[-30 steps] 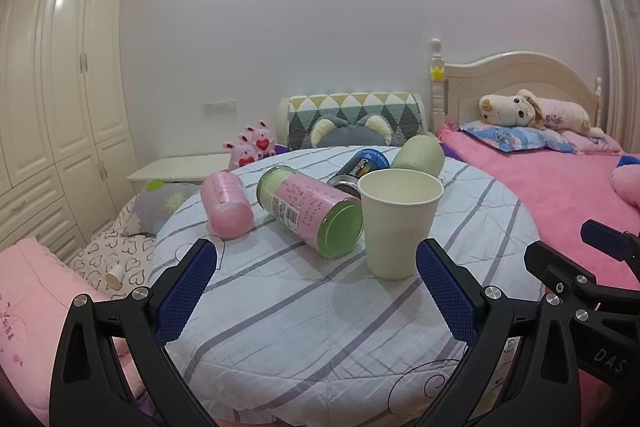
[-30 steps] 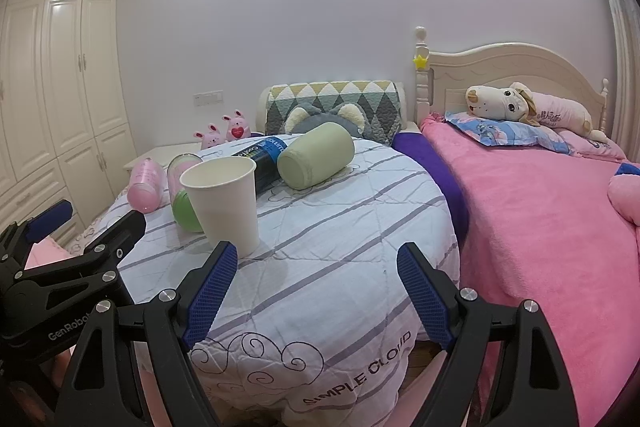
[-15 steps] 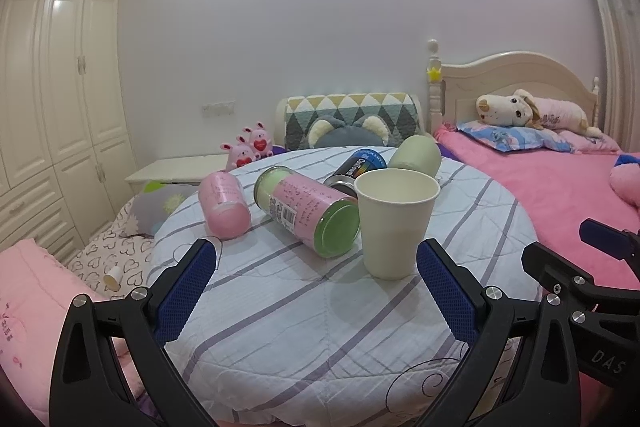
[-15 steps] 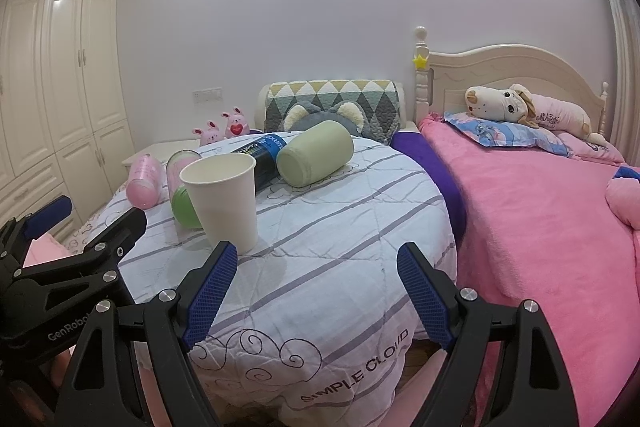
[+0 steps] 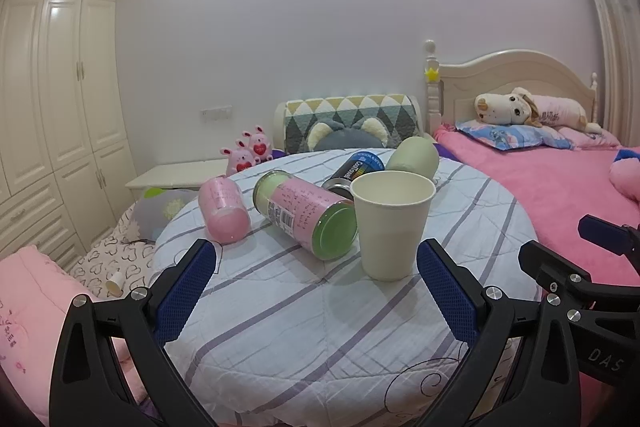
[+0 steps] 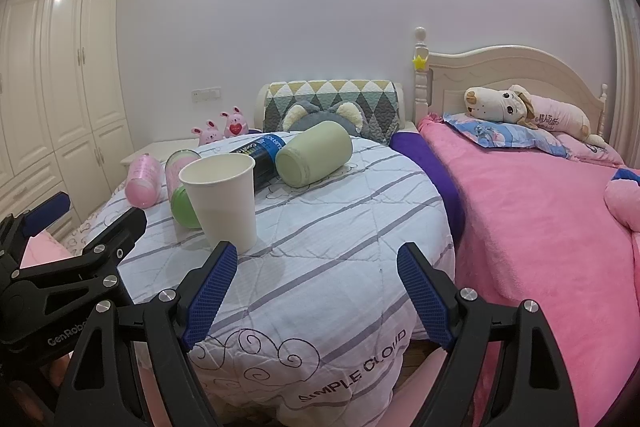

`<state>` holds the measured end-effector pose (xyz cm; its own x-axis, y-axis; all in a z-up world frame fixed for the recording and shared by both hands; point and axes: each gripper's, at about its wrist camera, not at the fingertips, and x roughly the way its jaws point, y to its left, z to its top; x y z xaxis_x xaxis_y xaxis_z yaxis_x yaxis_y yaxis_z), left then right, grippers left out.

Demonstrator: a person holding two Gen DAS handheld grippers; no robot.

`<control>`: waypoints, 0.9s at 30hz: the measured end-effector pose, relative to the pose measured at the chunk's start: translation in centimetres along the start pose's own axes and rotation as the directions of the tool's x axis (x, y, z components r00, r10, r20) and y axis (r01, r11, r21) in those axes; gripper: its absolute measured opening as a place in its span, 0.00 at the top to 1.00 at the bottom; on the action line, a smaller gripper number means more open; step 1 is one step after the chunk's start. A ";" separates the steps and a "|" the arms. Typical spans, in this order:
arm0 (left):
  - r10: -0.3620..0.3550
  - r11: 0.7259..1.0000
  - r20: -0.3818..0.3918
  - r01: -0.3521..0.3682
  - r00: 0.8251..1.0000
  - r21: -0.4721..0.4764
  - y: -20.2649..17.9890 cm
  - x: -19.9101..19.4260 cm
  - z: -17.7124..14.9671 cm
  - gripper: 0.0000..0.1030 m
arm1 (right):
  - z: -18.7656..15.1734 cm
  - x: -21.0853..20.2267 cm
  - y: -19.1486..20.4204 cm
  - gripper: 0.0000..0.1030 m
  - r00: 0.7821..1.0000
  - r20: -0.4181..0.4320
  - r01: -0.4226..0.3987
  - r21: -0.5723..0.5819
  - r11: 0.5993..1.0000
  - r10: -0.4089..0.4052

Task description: Flip cup upright

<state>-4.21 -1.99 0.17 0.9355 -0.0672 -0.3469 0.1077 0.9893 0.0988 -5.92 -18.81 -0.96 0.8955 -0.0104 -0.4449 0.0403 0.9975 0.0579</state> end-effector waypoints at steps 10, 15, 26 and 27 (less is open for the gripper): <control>0.001 1.000 0.001 -0.001 1.000 0.008 -0.1 -0.1 0.1 0.01 | -0.1 0.0 -0.2 0.18 1.000 -0.005 0.003 -0.002 1.000 -0.003; 0.006 1.000 -0.001 -0.006 1.000 0.012 0.0 -0.1 0.1 0.01 | -0.2 0.0 -0.3 0.18 1.000 -0.012 0.002 -0.003 1.000 -0.002; 0.019 0.999 0.002 -0.019 1.000 0.032 -0.3 0.0 0.0 0.01 | -0.3 0.4 -0.2 0.18 1.000 -0.029 0.003 -0.008 1.000 -0.003; 0.018 0.999 0.002 -0.018 1.000 0.032 -0.3 0.1 0.0 0.01 | -0.3 0.4 -0.2 0.18 1.000 -0.030 0.003 -0.009 1.000 -0.003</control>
<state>-4.16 -2.28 0.15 0.9380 -0.0494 -0.3431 0.1011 0.9857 0.1347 -5.71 -18.97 -1.39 0.8818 -0.0115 -0.4715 0.0390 0.9981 0.0487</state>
